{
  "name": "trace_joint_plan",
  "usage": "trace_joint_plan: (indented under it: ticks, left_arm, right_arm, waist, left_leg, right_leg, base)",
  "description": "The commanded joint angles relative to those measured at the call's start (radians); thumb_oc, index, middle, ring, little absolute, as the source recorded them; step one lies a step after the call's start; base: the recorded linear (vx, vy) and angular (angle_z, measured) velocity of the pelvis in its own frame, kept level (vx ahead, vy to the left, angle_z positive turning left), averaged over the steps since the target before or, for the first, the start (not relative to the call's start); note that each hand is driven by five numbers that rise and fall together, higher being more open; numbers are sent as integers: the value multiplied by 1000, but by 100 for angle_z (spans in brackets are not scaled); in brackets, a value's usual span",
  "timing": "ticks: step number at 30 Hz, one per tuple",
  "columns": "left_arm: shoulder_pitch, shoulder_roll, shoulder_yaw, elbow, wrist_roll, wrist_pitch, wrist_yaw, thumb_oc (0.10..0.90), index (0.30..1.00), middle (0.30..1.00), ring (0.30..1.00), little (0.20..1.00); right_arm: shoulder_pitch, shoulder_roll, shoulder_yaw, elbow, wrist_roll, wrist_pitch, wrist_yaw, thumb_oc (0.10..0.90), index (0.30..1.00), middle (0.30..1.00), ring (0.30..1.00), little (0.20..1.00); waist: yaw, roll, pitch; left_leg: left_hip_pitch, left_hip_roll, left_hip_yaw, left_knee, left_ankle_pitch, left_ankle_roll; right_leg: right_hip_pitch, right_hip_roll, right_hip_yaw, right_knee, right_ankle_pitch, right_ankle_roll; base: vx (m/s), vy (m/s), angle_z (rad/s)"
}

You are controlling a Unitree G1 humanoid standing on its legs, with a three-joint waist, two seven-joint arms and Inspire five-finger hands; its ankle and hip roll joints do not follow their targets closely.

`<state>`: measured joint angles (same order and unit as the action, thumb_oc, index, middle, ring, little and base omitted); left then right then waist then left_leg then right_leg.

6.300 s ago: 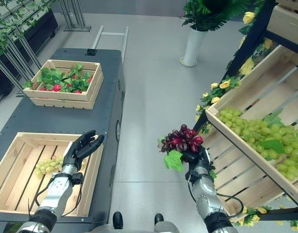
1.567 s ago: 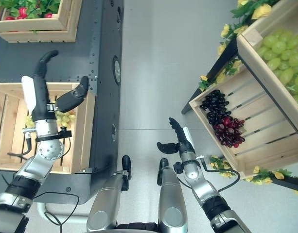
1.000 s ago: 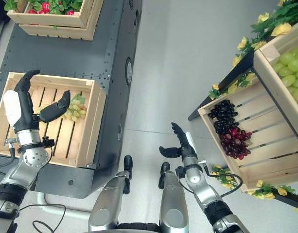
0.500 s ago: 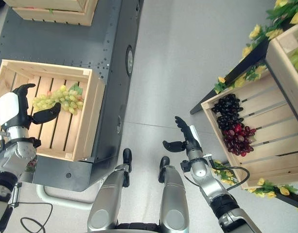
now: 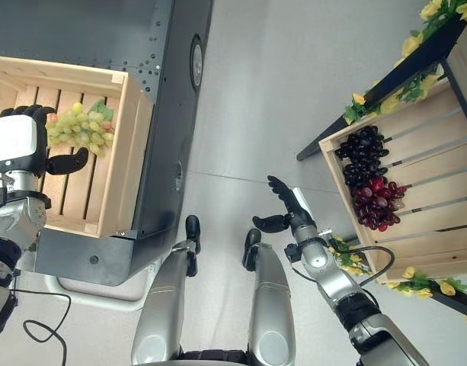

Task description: Pick up the fruits from the basket on one side to the basket on the other side

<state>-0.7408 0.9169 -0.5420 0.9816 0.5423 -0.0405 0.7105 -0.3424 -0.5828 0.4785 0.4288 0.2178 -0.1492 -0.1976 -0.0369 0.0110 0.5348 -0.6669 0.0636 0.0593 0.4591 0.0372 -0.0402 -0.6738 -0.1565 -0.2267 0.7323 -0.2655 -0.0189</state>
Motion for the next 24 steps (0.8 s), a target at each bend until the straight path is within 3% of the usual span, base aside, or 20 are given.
trace_joint_plan:
  ticks: [1, 13, 24]
  left_arm:
    - [-98, 139, 24, -16, 35, 65, 72, 800, 900, 900, 900, 900]
    - [-210, 164, -103, 29, 178, 225, 38, 800, 900, 900, 900, 900]
    - [-290, 197, -164, 9, 242, 330, -42, 800, 900, 900, 900, 900]
  right_arm:
    - [-39, -28, 0, -64, 50, -109, 51, 800, 900, 900, 900, 900]
    - [-65, -32, 19, -54, 95, -117, 107, 800, 900, 900, 900, 900]
    - [-67, -47, 9, -63, 107, -100, 119, 800, 900, 900, 900, 900]
  waist:
    - [-11, -20, -15]
    - [-7, -32, -15]
    - [-9, -17, -15]
  left_leg:
    - [20, -21, 83, 150, -184, 33]
    - [19, -19, 77, 155, -208, 26]
    - [-23, -22, 80, 161, -205, 29]
  right_leg:
    - [61, 46, 11, -70, 21, -20]
    - [58, 37, 1, -66, 14, -3]
    - [11, 20, -3, -57, 24, -1]
  base:
    - [-22, 46, 6]
    - [6, 28, 4]
    - [16, 34, 3]
